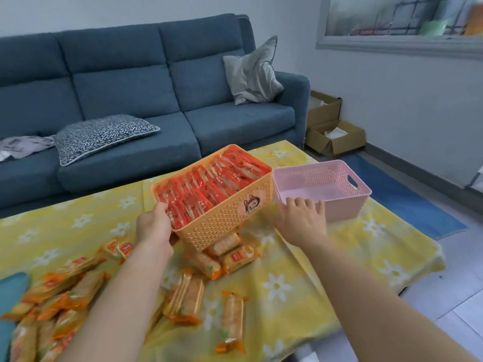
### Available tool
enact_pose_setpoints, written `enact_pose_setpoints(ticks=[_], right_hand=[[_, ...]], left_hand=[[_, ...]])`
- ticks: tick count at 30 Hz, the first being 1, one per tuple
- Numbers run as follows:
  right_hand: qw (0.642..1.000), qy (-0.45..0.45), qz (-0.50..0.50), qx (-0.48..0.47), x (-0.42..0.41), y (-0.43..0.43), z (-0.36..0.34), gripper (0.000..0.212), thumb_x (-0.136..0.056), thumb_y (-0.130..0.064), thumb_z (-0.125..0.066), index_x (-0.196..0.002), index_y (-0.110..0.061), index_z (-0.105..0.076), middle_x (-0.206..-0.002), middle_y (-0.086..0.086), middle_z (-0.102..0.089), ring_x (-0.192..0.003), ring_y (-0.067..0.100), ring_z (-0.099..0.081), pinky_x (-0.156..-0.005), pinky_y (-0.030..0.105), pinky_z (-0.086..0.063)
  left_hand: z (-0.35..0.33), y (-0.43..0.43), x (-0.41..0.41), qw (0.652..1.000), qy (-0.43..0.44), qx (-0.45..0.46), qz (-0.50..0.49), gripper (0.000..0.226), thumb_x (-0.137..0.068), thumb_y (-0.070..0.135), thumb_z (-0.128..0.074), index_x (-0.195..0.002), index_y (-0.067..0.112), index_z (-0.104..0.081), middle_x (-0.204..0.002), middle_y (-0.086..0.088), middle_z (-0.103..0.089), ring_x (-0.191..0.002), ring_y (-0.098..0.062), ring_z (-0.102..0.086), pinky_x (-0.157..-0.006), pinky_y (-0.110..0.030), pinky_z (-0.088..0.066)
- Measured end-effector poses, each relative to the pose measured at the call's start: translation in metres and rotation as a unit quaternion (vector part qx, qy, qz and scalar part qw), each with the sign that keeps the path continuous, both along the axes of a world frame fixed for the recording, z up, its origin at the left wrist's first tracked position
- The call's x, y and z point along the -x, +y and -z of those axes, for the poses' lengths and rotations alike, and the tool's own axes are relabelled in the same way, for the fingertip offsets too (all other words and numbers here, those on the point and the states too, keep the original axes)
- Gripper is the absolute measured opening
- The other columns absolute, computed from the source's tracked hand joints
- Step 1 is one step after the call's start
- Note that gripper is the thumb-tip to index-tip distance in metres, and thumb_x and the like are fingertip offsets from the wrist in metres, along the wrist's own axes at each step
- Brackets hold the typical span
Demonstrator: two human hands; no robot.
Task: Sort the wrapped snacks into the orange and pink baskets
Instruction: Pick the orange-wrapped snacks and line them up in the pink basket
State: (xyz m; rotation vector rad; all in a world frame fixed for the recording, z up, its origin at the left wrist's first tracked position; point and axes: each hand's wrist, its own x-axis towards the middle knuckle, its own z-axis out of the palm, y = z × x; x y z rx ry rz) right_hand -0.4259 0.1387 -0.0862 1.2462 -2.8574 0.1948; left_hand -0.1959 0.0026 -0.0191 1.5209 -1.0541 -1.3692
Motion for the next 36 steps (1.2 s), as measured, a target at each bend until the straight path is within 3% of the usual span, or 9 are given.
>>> enact_pose_setpoints(ticks=[3, 6, 11, 14, 19, 23, 30, 33, 36], right_hand=[[1.000, 0.008, 0.025, -0.012, -0.004, -0.014, -0.004, 0.049, -0.098, -0.055, -0.035, -0.119, -0.018, -0.059, -0.111, 0.004, -0.068, -0.110, 0.027, -0.062, -0.104, 0.047, -0.034], [0.998, 0.003, -0.009, -0.055, -0.007, -0.018, -0.016, 0.030, -0.098, -0.027, -0.047, -0.122, -0.017, -0.062, -0.113, 0.005, -0.069, -0.105, 0.027, -0.067, -0.073, 0.032, -0.040], [0.984, -0.088, -0.033, -0.154, -0.013, -0.006, -0.048, 0.030, -0.094, -0.019, -0.052, -0.123, -0.016, -0.059, -0.123, 0.004, -0.065, -0.113, 0.027, -0.064, -0.079, 0.031, -0.043], [0.974, -0.122, -0.056, -0.183, -0.013, 0.003, -0.049, 0.012, -0.086, -0.012, -0.054, -0.097, -0.018, -0.053, -0.099, 0.004, -0.062, -0.089, 0.029, -0.059, -0.070, 0.028, -0.041], [0.968, -0.123, -0.097, -0.196, -0.015, 0.005, -0.042, 0.014, -0.084, -0.013, -0.060, -0.095, -0.016, -0.051, -0.088, 0.003, -0.055, -0.074, 0.027, -0.053, -0.055, 0.028, -0.035], [0.972, -0.114, -0.114, -0.173, -0.020, 0.001, -0.039, 0.012, -0.087, -0.012, -0.058, -0.095, -0.016, -0.050, -0.084, 0.003, -0.051, -0.078, 0.029, -0.053, -0.052, 0.029, -0.032], [0.976, -0.085, -0.125, -0.154, -0.043, -0.003, -0.042, 0.023, -0.092, -0.018, -0.060, -0.115, -0.016, -0.062, -0.095, 0.006, -0.058, -0.082, 0.028, -0.053, -0.065, 0.033, -0.037], [0.994, -0.043, -0.094, -0.042, -0.060, -0.008, -0.052, 0.022, -0.094, -0.024, -0.054, -0.114, -0.020, -0.062, -0.108, 0.006, -0.066, -0.098, 0.030, -0.066, -0.068, 0.032, -0.036], [0.989, -0.064, -0.104, 0.082, -0.090, -0.011, -0.061, 0.023, -0.093, -0.027, -0.051, -0.110, -0.018, -0.064, -0.108, 0.009, -0.068, -0.101, 0.034, -0.067, -0.068, 0.035, -0.039]], left_hand=[[0.000, -0.020, 0.029, 0.999, 0.031, -0.006, 0.004, 0.028, -0.098, 0.026, -0.052, -0.077, 0.014, -0.066, -0.077, -0.006, -0.072, -0.071, -0.027, -0.068, -0.079, -0.048, -0.058], [0.002, -0.037, 0.066, 0.999, 0.047, -0.006, 0.020, 0.029, -0.099, 0.027, -0.051, -0.079, 0.013, -0.066, -0.080, -0.007, -0.073, -0.069, -0.023, -0.068, -0.073, -0.043, -0.060], [0.017, -0.053, 0.130, 0.996, 0.053, -0.017, 0.071, 0.030, -0.100, 0.032, -0.049, -0.089, 0.012, -0.070, -0.088, -0.007, -0.076, -0.079, -0.024, -0.074, -0.076, -0.044, -0.062], [0.036, -0.055, 0.166, 0.993, 0.048, -0.022, 0.109, 0.030, -0.097, 0.034, -0.050, -0.090, 0.013, -0.070, -0.089, -0.007, -0.076, -0.079, -0.026, -0.074, -0.077, -0.046, -0.062], [0.080, -0.054, 0.207, 0.988, 0.034, -0.035, 0.149, 0.032, -0.083, 0.032, -0.054, -0.090, 0.006, -0.071, -0.090, -0.015, -0.075, -0.080, -0.034, -0.072, -0.073, -0.057, -0.061], [0.103, -0.051, 0.207, 0.986, 0.016, -0.041, 0.161, 0.028, -0.083, 0.027, -0.058, -0.095, 0.005, -0.072, -0.092, -0.015, -0.075, -0.084, -0.032, -0.072, -0.080, -0.043, -0.060], [0.095, -0.059, 0.165, 0.984, -0.027, -0.021, 0.177, 0.014, -0.076, 0.026, -0.069, -0.076, 0.012, -0.068, -0.084, -0.009, -0.073, -0.079, -0.028, -0.069, -0.084, -0.050, -0.059], [0.072, -0.048, 0.133, 0.973, -0.081, 0.035, 0.214, 0.015, -0.078, 0.019, -0.062, -0.063, 0.017, -0.060, -0.074, -0.009, -0.065, -0.070, -0.025, -0.062, -0.077, -0.049, -0.059], [0.051, -0.023, 0.080, 0.923, -0.178, 0.148, 0.306, 0.015, -0.087, 0.017, -0.060, -0.074, 0.018, -0.068, -0.078, -0.006, -0.072, -0.069, -0.022, -0.064, -0.068, -0.035, -0.055]])
